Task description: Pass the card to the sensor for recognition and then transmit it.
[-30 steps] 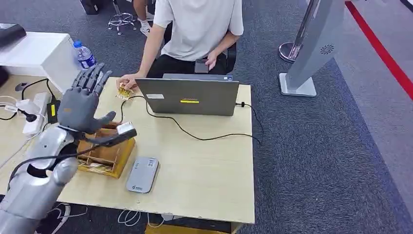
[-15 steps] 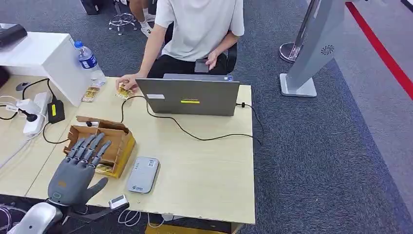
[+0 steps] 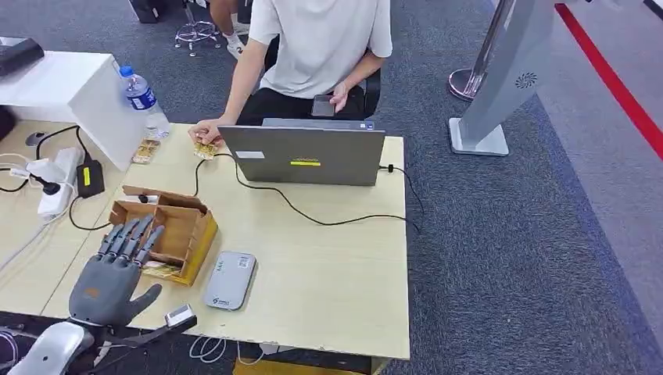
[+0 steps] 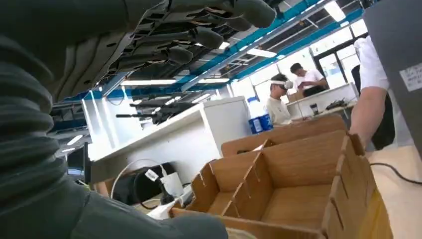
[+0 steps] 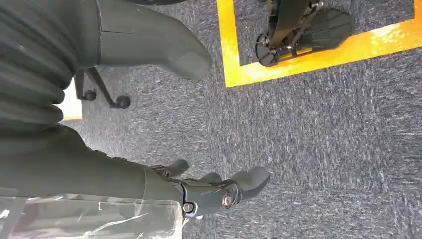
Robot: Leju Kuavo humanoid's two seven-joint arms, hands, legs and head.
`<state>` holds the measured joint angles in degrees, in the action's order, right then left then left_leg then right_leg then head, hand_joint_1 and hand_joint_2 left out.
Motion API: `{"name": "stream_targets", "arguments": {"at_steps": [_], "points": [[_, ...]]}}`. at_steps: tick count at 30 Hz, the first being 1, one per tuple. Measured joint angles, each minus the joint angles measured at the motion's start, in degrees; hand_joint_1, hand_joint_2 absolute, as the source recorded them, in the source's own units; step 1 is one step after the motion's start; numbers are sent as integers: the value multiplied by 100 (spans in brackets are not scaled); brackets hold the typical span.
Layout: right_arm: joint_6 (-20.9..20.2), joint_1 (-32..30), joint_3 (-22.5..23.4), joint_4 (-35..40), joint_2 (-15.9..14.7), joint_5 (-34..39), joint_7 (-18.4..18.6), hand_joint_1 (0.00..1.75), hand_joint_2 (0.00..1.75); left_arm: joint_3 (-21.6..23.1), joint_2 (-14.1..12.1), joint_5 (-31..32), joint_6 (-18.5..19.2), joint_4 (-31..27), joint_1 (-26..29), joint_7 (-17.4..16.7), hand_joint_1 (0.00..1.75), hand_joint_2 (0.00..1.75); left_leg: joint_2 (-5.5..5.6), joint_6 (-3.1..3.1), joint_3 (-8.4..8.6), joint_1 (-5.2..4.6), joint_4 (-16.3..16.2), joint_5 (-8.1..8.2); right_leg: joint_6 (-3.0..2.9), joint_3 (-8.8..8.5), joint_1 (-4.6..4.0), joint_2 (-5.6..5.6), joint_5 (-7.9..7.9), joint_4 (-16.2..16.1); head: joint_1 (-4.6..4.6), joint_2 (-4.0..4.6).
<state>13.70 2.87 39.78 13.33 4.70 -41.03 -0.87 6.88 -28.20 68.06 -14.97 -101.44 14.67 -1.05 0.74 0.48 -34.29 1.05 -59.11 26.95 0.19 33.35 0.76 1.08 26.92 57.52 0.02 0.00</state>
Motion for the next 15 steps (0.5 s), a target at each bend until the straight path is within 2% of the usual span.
{"name": "stream_targets", "arguments": {"at_steps": [6,15], "points": [[-15,17,11,0,0,-85,20,0,175,0,66,2,241,317,-146,57,0,175,2,0,1,0,0,0,0,0,0,-1,0,0,2,0],[-52,26,17,0,0,-153,20,0,175,11,138,44,374,562,-301,61,0,175,2,0,1,0,0,0,0,0,0,-2,0,0,2,0]]}}
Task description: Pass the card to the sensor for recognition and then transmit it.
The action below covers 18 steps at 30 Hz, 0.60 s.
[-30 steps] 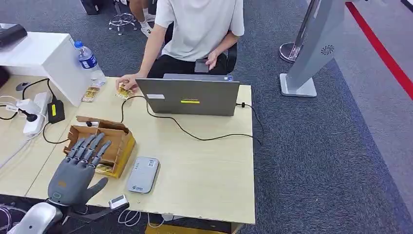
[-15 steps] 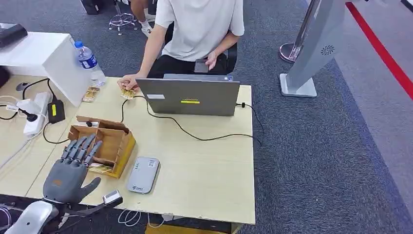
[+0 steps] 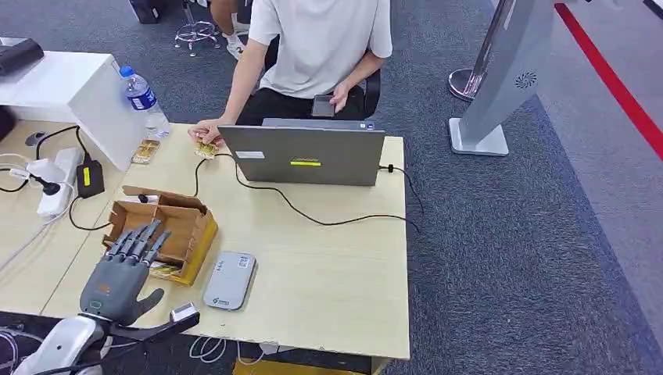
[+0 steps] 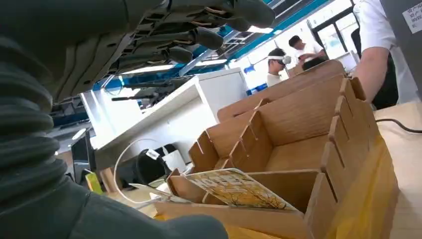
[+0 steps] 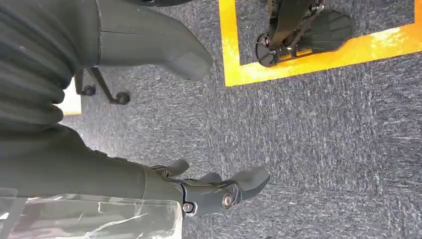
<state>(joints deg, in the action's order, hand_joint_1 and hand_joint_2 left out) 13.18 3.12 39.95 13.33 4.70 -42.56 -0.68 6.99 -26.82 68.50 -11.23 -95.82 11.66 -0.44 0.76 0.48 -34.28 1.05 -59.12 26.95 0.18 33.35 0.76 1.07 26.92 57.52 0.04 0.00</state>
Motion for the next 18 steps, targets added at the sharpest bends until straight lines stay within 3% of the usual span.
{"name": "stream_targets", "arguments": {"at_steps": [18], "points": [[-4,19,48,0,0,-44,-4,0,175,11,112,-4,44,182,-132,-249,0,175,0,0,0,0,0,0,0,0,0,1,0,0,0,0]]}}
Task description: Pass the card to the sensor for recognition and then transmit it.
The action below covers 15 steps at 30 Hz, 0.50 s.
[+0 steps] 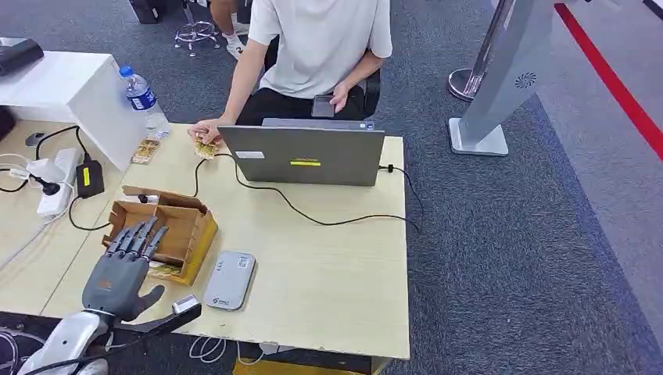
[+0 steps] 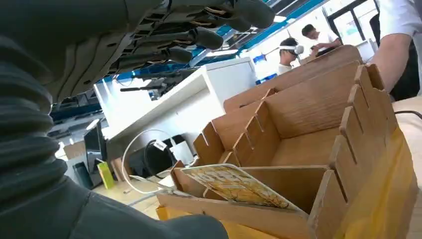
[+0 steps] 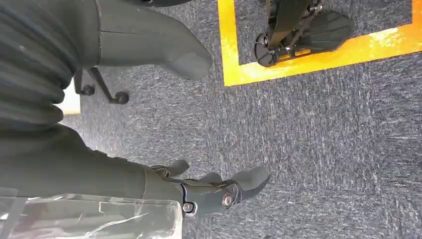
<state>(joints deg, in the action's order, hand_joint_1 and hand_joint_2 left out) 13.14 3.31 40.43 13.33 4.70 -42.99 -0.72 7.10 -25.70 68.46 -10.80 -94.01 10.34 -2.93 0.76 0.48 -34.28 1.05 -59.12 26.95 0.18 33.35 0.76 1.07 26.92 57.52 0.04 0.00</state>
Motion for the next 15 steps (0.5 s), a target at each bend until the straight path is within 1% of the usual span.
{"name": "stream_targets", "arguments": {"at_steps": [9,11,13,15], "points": [[-2,0,81,0,0,-35,-7,0,175,-2,13,0,20,11,-3,-50,2,175,0,0,0,0,0,0,0,0,0,0,0,0,0,0],[-2,0,90,0,0,-59,-7,0,175,-2,28,2,43,13,-5,-50,175,175,0,0,0,0,0,0,0,0,0,0,0,0,0,0],[-2,0,92,0,0,-74,-7,0,175,-2,46,-9,105,39,-18,-50,175,175,0,0,0,0,0,0,0,0,0,0,0,0,0,0],[-4,2,96,0,0,-83,-7,0,175,-2,42,-92,256,78,-19,-50,175,175,0,0,0,0,0,0,0,0,0,0,0,0,0,0]]}}
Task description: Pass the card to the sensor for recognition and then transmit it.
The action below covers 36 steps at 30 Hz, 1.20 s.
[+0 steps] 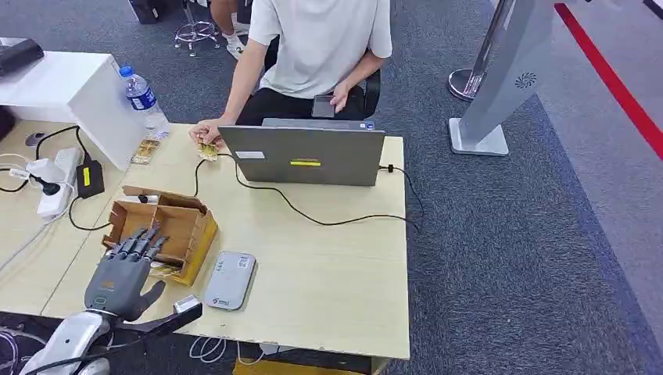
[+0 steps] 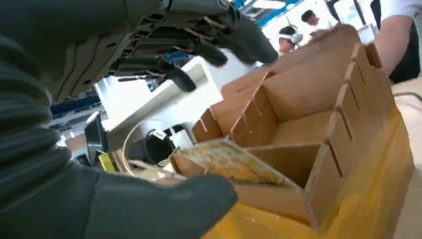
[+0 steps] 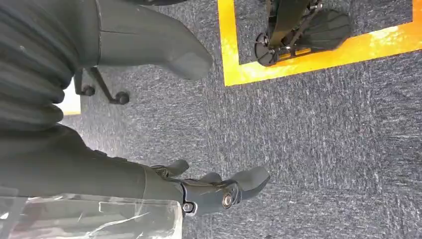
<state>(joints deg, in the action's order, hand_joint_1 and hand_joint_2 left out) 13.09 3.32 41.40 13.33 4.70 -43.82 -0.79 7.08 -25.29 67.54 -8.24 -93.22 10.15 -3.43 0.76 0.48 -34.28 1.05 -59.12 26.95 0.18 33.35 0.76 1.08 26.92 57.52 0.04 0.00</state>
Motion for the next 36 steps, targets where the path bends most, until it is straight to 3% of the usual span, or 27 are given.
{"name": "stream_targets", "arguments": {"at_steps": [16,25,32,36], "points": [[-2,3,74,0,0,-92,-4,0,175,0,-50,-365,52,105,-39,158,175,175,0,0,1,0,0,0,0,-1,0,0,0,0,0,0],[0,2,192,0,0,-116,-61,0,175,-37,2,-196,-764,-287,90,435,175,175,0,0,0,1,0,0,0,-2,0,0,0,0,0,0],[4,-4,321,0,0,-114,-96,0,175,-146,-6,59,-1836,-1505,545,835,175,175,0,-1,-1,0,0,1,2,-2,0,-1,1,0,0,0],[2,-1,356,0,2,-116,-103,0,175,-201,-24,90,-1922,-2017,730,859,175,175,2,-2,-1,0,0,3,4,-2,0,-2,3,0,0,0]]}}
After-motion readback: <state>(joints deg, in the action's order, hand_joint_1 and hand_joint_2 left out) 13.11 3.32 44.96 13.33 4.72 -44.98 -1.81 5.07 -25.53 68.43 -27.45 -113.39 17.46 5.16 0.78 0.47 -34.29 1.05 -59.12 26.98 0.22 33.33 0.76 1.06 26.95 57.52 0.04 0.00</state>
